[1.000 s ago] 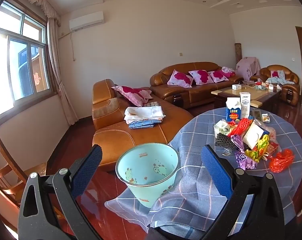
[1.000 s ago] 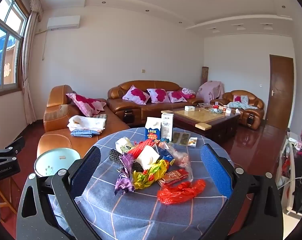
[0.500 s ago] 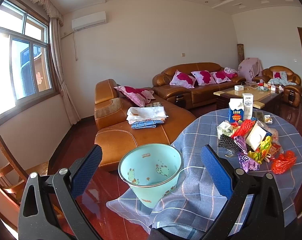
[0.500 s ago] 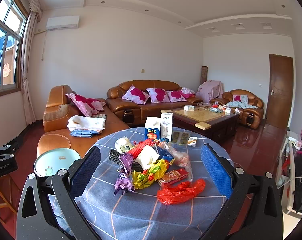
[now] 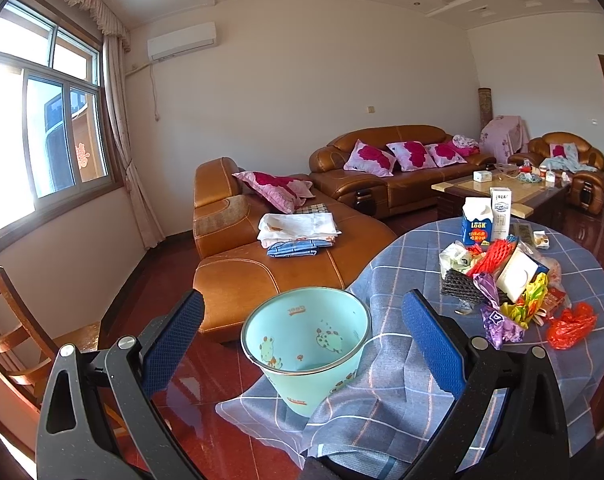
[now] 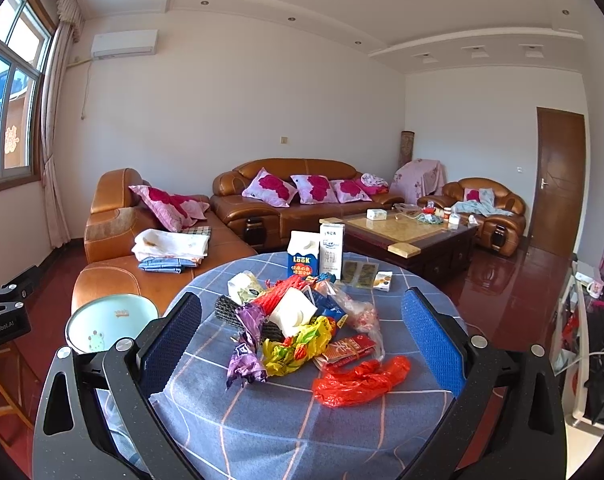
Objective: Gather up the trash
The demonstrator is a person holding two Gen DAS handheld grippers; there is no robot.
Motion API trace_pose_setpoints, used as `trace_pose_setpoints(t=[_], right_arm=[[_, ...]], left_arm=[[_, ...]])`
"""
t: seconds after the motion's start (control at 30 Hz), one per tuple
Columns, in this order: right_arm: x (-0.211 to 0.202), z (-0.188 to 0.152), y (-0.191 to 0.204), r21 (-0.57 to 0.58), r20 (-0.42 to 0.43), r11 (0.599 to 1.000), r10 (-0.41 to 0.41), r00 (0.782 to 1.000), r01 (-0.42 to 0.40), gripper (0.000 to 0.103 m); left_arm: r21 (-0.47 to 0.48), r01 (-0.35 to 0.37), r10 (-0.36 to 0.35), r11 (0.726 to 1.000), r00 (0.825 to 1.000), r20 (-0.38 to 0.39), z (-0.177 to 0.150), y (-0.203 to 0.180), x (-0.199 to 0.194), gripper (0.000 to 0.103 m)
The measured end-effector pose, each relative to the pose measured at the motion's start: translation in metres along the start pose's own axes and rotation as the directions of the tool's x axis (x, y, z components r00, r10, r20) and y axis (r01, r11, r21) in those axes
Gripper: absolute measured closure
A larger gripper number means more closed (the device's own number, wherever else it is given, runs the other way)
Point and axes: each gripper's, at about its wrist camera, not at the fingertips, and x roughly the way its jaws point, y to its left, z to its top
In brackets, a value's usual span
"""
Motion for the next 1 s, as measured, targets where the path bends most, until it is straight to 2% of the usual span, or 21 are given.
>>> trace_pose_setpoints(t=[1.0], right_arm=[[0.0017,0.0000,-0.0013,-0.001,-0.001,1.000,0.001,1.000,-0.001,0.005]], left_arm=[[-0.007,-0.013,0.013,1.000,1.000,0.002,-0.0005,0.0029,0.0016,0.006]])
